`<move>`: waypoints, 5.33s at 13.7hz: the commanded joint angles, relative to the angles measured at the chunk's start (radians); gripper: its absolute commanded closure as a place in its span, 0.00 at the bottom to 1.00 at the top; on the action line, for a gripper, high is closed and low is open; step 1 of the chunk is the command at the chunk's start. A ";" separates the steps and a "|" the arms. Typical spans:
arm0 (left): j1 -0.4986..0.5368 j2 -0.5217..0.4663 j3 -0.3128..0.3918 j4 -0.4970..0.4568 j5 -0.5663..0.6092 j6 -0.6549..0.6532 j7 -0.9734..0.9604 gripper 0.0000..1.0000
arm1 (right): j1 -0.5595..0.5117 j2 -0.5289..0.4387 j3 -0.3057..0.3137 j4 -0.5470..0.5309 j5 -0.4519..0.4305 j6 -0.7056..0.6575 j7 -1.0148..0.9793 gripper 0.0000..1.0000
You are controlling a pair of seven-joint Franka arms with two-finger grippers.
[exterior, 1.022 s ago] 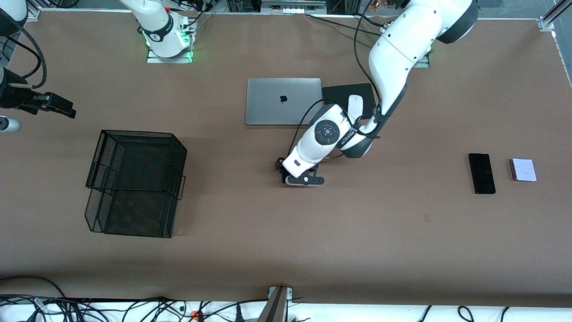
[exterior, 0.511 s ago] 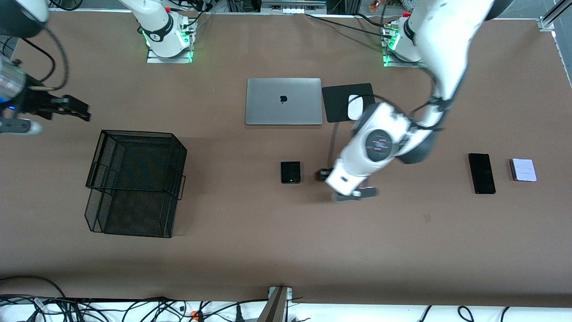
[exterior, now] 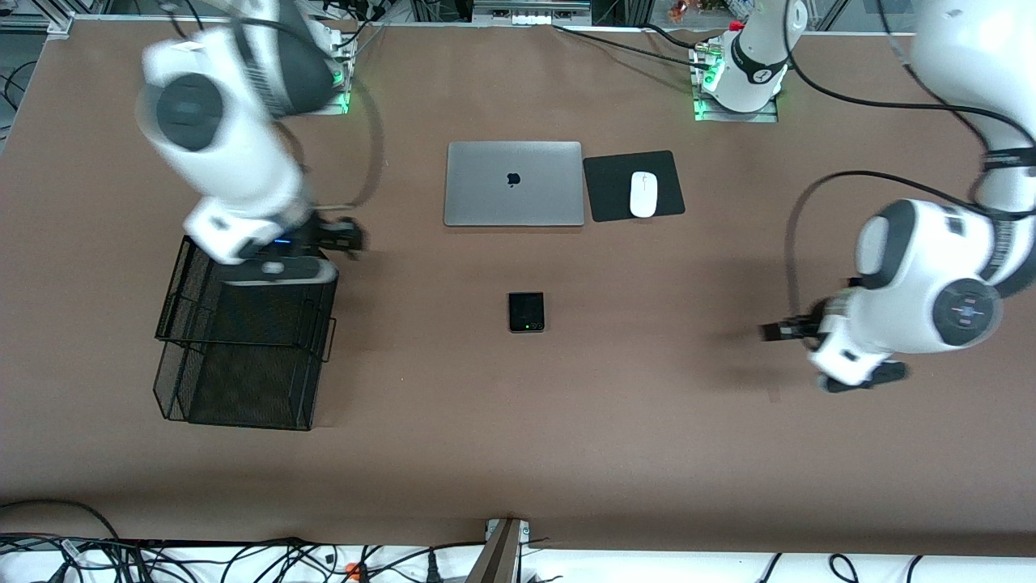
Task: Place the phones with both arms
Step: 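Grasp the flip phone with the right gripper while the left gripper grasps the tall phone, then carry the flip phone to the basket while the left gripper carries the tall phone, then release the flip phone in the basket while the left gripper sets the tall phone down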
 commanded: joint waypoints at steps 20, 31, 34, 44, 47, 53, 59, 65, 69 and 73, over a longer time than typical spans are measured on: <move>0.484 0.073 -0.091 -0.431 0.183 0.654 0.439 0.00 | 0.295 0.733 -0.014 0.446 0.010 0.420 0.251 0.48; 0.485 0.027 -0.173 -0.376 0.125 0.503 0.429 0.70 | 0.285 0.697 -0.037 0.458 0.010 0.381 0.290 0.00; 0.479 0.016 -0.294 -0.194 0.125 0.195 0.393 0.70 | 0.283 0.705 -0.065 0.459 0.011 0.400 0.294 0.00; 0.344 0.016 -0.419 -0.020 0.123 -0.072 0.202 0.69 | 0.294 0.740 -0.059 0.450 0.011 0.475 0.317 0.77; 0.344 0.016 -0.419 -0.018 0.122 -0.072 0.202 0.70 | 0.286 0.702 -0.065 0.458 0.010 0.377 0.313 1.00; 0.289 0.025 -0.463 -0.009 0.097 -0.070 0.198 0.73 | 0.167 0.437 -0.059 0.444 0.026 -0.038 0.155 1.00; -0.059 0.166 -0.453 -0.023 -0.016 0.184 -0.097 0.72 | 0.036 0.025 -0.215 -0.055 0.056 -0.012 -0.276 1.00; -0.346 0.311 -0.330 -0.026 -0.006 0.520 -0.377 0.71 | 0.000 -0.049 -0.502 -0.331 0.088 0.223 -0.684 1.00; -0.389 0.335 -0.322 -0.040 0.001 0.522 -0.365 0.00 | -0.085 0.062 -0.502 -0.329 0.224 0.249 -0.806 1.00; -0.299 0.251 -0.331 -0.023 -0.001 0.395 -0.371 0.00 | -0.090 0.076 -0.502 -0.305 0.224 0.239 -0.787 0.00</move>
